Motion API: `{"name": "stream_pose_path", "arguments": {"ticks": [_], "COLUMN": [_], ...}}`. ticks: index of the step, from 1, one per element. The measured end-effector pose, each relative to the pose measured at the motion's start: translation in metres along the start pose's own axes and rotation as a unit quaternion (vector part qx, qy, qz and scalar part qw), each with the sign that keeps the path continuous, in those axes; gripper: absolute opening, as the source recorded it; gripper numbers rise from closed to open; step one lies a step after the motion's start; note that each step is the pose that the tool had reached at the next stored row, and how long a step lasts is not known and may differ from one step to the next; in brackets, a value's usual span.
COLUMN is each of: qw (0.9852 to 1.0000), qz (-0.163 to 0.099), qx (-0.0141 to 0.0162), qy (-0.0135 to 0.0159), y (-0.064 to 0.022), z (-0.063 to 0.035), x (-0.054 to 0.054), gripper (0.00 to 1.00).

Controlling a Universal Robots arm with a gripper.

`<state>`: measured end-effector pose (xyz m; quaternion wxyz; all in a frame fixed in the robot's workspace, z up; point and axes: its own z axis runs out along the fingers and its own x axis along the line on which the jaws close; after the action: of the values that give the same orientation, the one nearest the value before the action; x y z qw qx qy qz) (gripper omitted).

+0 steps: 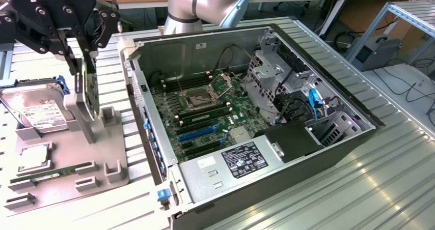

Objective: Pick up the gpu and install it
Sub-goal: 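Pick up the gpu and move the gpu toward the slot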

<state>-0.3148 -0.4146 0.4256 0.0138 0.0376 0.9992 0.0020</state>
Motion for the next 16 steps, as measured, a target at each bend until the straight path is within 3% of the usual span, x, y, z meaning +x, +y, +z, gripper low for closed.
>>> {"name": "stream_pose_path", "arguments": {"ticks": [2,7,12,16], "qw": [1.0,1.0,1.0,1.0], "qz": [0.0,0.0,0.0,0.0], "qx": [0.0,0.0,0.0005,0.0007], "qy": [0.0,0.0,0.0,0.0], "y": [0.0003,0.0061,0.01,0.0105], "z": [0.0001,0.0023,0.0052,0.0065], "x": [-0.004,-0.081,-0.133,-0.14], "gripper": [0.27,0.27,0.27,0.27]}}
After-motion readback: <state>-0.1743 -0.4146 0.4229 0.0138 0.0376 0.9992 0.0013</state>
